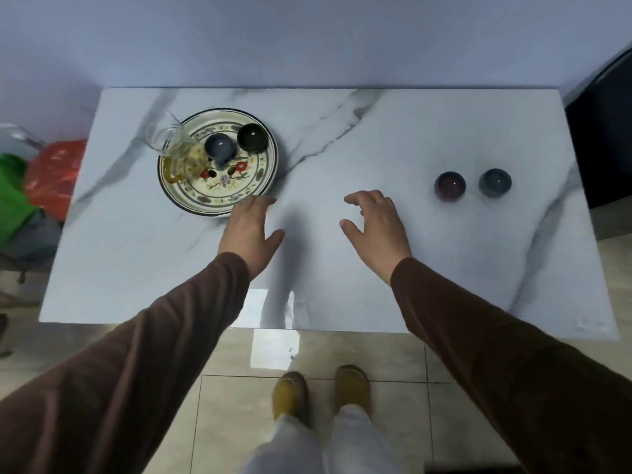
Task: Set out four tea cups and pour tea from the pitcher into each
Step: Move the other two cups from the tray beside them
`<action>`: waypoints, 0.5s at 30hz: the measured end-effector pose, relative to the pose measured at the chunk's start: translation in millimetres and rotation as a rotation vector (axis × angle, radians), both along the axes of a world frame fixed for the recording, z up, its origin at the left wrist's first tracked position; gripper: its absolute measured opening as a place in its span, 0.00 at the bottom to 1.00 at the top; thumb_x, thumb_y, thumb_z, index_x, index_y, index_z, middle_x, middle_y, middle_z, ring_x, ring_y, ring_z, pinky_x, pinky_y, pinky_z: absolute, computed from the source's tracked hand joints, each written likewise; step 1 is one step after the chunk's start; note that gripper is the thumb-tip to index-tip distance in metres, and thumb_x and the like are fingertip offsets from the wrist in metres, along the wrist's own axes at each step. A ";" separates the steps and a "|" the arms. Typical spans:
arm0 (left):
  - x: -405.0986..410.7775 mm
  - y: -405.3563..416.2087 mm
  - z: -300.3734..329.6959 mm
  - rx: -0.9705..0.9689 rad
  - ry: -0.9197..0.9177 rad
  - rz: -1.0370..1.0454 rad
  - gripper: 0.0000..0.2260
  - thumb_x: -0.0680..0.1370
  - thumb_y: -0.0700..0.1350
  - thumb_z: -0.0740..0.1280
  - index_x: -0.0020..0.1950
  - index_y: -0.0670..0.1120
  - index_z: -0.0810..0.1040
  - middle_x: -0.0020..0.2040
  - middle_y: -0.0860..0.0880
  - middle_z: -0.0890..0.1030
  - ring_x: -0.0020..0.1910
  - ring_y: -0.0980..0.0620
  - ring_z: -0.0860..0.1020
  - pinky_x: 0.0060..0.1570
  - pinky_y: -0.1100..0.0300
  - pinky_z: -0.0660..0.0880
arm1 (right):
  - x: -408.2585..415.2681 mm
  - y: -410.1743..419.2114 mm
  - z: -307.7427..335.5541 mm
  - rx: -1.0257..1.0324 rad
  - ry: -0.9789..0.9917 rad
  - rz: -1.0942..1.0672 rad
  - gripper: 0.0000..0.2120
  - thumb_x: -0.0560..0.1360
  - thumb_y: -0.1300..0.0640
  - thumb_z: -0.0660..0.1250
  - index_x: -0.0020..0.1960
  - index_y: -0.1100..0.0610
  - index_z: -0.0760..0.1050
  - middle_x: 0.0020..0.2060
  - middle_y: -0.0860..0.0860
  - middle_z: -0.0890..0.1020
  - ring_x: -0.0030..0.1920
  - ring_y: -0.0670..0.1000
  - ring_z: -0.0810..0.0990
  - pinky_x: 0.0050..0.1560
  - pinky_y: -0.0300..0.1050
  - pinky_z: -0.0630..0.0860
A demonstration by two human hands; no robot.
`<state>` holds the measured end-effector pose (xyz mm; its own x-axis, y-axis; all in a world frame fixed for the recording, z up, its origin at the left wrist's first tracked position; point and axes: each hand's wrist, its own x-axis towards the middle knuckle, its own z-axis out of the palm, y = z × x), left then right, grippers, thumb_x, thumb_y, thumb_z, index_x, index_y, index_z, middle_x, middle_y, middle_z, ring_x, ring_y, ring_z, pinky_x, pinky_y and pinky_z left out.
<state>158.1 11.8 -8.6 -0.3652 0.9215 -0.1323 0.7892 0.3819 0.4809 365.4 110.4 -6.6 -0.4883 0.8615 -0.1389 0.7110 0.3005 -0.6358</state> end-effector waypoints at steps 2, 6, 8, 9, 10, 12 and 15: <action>-16.7 1.8 -2.1 0.020 -0.028 0.030 0.24 0.74 0.46 0.70 0.69 0.43 0.70 0.63 0.43 0.74 0.65 0.42 0.69 0.65 0.52 0.66 | -22.5 1.2 -3.6 -0.033 0.019 -0.030 0.16 0.77 0.54 0.66 0.64 0.53 0.72 0.61 0.50 0.75 0.61 0.53 0.73 0.61 0.49 0.72; -57.6 3.6 -11.9 0.036 -0.071 0.084 0.26 0.74 0.45 0.70 0.70 0.41 0.69 0.65 0.41 0.73 0.66 0.41 0.68 0.66 0.54 0.65 | -80.6 2.9 -9.5 -0.072 0.028 -0.058 0.17 0.76 0.52 0.67 0.64 0.53 0.72 0.60 0.50 0.75 0.60 0.52 0.73 0.62 0.50 0.73; -80.4 8.5 -18.1 0.054 -0.111 0.118 0.27 0.74 0.45 0.70 0.71 0.42 0.67 0.67 0.41 0.72 0.68 0.42 0.67 0.67 0.54 0.64 | -109.5 5.5 -12.3 -0.070 0.026 -0.064 0.18 0.76 0.51 0.67 0.64 0.53 0.72 0.59 0.50 0.75 0.60 0.53 0.73 0.61 0.50 0.73; -90.4 9.9 -21.8 0.061 -0.133 0.150 0.28 0.74 0.45 0.70 0.72 0.42 0.67 0.67 0.41 0.71 0.68 0.42 0.67 0.68 0.54 0.64 | -122.0 6.4 -14.4 -0.066 0.020 -0.063 0.19 0.76 0.50 0.68 0.65 0.53 0.72 0.59 0.50 0.75 0.60 0.53 0.74 0.61 0.50 0.73; -99.4 11.6 -25.3 0.069 -0.157 0.191 0.28 0.74 0.46 0.70 0.72 0.42 0.67 0.67 0.41 0.71 0.68 0.42 0.67 0.68 0.54 0.64 | -133.2 8.4 -16.5 -0.060 0.011 -0.061 0.20 0.76 0.50 0.68 0.65 0.53 0.72 0.59 0.50 0.75 0.59 0.53 0.74 0.61 0.50 0.73; -111.5 17.1 -32.5 0.078 -0.194 0.256 0.30 0.74 0.47 0.71 0.73 0.41 0.66 0.68 0.41 0.71 0.69 0.42 0.67 0.69 0.54 0.63 | -149.4 14.5 -20.2 -0.046 -0.006 -0.064 0.20 0.75 0.50 0.69 0.65 0.54 0.71 0.59 0.51 0.75 0.59 0.53 0.74 0.60 0.50 0.73; -122.0 24.9 -45.1 0.073 -0.235 0.320 0.32 0.74 0.47 0.71 0.74 0.40 0.63 0.71 0.41 0.69 0.71 0.42 0.64 0.71 0.55 0.60 | -172.6 27.6 -25.5 -0.040 0.002 -0.072 0.22 0.74 0.49 0.70 0.65 0.54 0.71 0.58 0.51 0.75 0.58 0.53 0.74 0.60 0.50 0.73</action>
